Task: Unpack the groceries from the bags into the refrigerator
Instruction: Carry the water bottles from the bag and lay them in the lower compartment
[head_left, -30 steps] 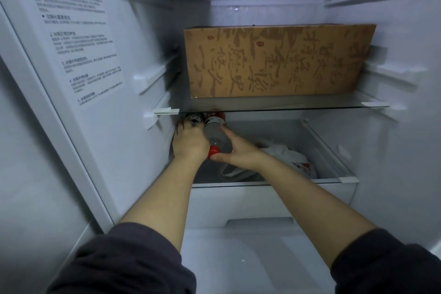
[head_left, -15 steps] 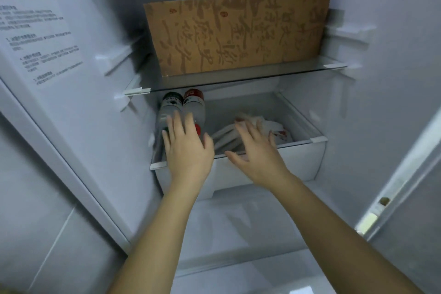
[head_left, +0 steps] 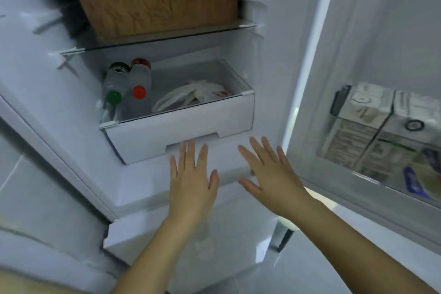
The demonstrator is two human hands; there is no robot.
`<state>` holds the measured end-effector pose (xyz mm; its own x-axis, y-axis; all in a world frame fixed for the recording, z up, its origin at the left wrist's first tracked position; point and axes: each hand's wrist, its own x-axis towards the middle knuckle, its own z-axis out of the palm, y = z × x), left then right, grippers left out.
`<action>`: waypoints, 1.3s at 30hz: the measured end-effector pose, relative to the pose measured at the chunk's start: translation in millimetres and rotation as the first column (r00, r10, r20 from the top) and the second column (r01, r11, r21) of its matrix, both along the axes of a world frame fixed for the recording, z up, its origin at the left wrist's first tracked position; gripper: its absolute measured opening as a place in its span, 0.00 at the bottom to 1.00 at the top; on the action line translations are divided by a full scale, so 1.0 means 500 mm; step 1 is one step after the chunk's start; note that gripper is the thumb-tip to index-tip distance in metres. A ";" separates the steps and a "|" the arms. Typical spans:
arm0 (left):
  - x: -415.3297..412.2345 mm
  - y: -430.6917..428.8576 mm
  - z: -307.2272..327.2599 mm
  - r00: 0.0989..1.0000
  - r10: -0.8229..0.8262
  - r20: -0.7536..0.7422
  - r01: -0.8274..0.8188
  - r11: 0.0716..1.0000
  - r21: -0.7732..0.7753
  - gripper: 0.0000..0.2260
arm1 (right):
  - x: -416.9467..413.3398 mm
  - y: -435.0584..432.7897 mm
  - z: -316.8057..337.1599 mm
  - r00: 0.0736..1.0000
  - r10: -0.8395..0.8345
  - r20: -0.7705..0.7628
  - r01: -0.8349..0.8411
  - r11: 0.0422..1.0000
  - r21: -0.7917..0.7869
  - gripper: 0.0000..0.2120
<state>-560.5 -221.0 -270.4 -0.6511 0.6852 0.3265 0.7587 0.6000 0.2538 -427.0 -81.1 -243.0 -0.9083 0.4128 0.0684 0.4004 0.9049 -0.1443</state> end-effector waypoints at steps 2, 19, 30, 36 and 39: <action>0.066 -0.004 -0.015 0.998 -0.027 0.061 0.029 0.999 -0.028 0.26 | 0.074 -0.015 -0.009 1.000 -0.014 -0.003 0.014 1.000 -0.022 0.32; 0.665 -0.021 -0.065 0.909 -0.389 0.153 0.416 0.872 -0.257 0.29 | 0.746 -0.180 -0.120 0.844 -0.532 0.069 0.535 0.845 -0.019 0.32; 0.995 0.090 -0.084 0.677 -0.718 0.159 0.723 0.610 -0.324 0.30 | 1.080 -0.229 -0.141 0.478 -0.873 0.100 0.878 0.479 -0.007 0.32; 1.201 0.162 -0.111 0.462 -0.853 0.243 0.872 0.386 -0.300 0.30 | 1.268 -0.246 -0.144 0.231 -0.955 0.188 0.970 0.241 0.035 0.32; 1.310 0.203 -0.109 0.341 -0.903 0.261 0.923 0.269 -0.273 0.30 | 1.354 -0.250 -0.138 0.126 -0.972 0.199 0.989 0.139 0.053 0.32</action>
<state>94.3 -119.5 -325.1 0.4685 0.8818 -0.0549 0.8573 -0.4387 0.2693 250.0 -206.2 -311.8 0.2886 0.9530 -0.0917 0.9566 -0.2910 -0.0132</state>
